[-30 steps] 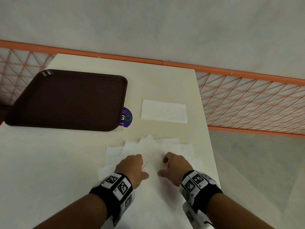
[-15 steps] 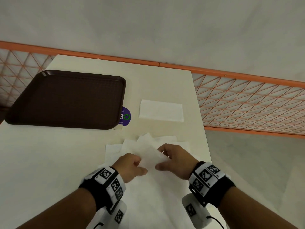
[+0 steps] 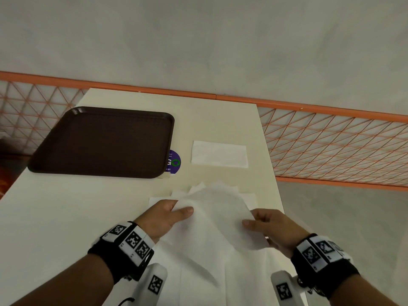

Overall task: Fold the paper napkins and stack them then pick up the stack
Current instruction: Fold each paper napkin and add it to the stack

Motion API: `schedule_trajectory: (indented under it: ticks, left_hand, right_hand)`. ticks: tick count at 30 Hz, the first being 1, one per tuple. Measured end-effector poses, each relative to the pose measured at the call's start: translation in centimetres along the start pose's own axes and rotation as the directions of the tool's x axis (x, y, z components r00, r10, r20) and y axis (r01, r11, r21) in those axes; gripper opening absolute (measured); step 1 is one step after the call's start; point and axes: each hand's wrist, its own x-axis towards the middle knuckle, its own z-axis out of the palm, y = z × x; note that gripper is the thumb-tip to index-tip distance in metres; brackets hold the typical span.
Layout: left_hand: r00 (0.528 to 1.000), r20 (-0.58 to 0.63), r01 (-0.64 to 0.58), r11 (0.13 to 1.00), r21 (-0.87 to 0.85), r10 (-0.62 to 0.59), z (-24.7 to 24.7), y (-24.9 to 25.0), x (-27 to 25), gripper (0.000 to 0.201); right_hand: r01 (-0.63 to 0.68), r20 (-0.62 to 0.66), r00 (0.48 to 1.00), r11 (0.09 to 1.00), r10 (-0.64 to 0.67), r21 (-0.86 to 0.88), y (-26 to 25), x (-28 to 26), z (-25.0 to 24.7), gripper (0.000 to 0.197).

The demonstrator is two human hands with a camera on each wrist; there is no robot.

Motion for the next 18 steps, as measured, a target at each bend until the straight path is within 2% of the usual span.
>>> schedule_trajectory:
  ticks: [2, 3, 5, 7, 9, 10, 12, 13, 14, 15, 16, 18]
  left_hand:
    - [1.000, -0.007, 0.024, 1.000, -0.003, -0.024, -0.2, -0.3, -0.1, 0.027]
    - [0.999, -0.017, 0.045, 0.998, 0.033, -0.044, -0.2, -0.6, 0.0, 0.025]
    - [0.995, -0.072, 0.085, 0.983, 0.160, -0.075, -0.3, -1.6, 0.4, 0.020]
    - [0.984, -0.132, 0.148, 0.952, 0.267, -0.116, -0.3, -2.5, 0.7, 0.019]
    - [0.963, -0.184, 0.237, 0.947, 0.217, -0.198, -0.2, -3.4, 1.2, 0.025]
    - [0.944, -0.215, 0.286, 0.948, 0.141, -0.252, -0.1, -3.7, 1.3, 0.030]
    - [0.884, -0.250, 0.379, 0.918, -0.113, -0.396, -0.4, -4.4, 1.4, 0.040]
    - [0.863, -0.224, 0.397, 0.882, -0.253, -0.452, -0.5, -4.6, 1.3, 0.046]
    - [0.865, -0.160, 0.390, 0.837, -0.383, -0.476, -0.4, -4.7, 1.2, 0.049]
    - [0.877, -0.088, 0.385, 0.801, -0.458, -0.472, -0.4, -4.7, 1.2, 0.049]
    - [0.882, -0.032, 0.395, 0.775, -0.492, -0.470, -0.3, -4.8, 1.2, 0.051]
    - [0.867, -0.005, 0.439, 0.770, -0.464, -0.498, -0.1, -4.4, 1.2, 0.061]
  right_hand:
    - [0.027, -0.045, 0.999, 0.998, -0.024, 0.051, 0.9, -0.1, 0.1, 0.010]
    - [0.064, -0.099, 0.993, 0.998, -0.061, 0.022, 1.3, 0.2, 0.2, 0.008]
    - [0.149, -0.199, 0.964, 0.977, -0.179, -0.153, 1.6, 0.7, 0.4, 0.004]
    - [0.222, -0.208, 0.926, 0.899, -0.316, -0.378, 1.8, 0.9, 1.1, 0.010]
    - [0.323, -0.107, 0.881, 0.751, -0.461, -0.576, 1.9, 0.5, 2.1, 0.009]
    - [0.383, -0.031, 0.841, 0.635, -0.541, -0.671, 2.0, 0.3, 2.8, 0.008]
    - [0.498, 0.149, 0.702, 0.332, -0.696, -0.801, 2.8, -0.2, 4.0, 0.014]
    - [0.543, 0.259, 0.623, 0.170, -0.738, -0.822, 3.3, -0.3, 4.6, 0.017]
    - [0.576, 0.371, 0.547, 0.016, -0.751, -0.817, 4.0, -0.5, 5.1, 0.017]
    - [0.601, 0.465, 0.499, -0.095, -0.731, -0.793, 4.6, -0.5, 5.6, 0.015]
    - [0.621, 0.526, 0.500, -0.139, -0.688, -0.772, 5.3, -0.5, 6.1, 0.017]
    - [0.638, 0.568, 0.576, -0.111, -0.587, -0.762, 6.6, -0.3, 6.5, 0.024]
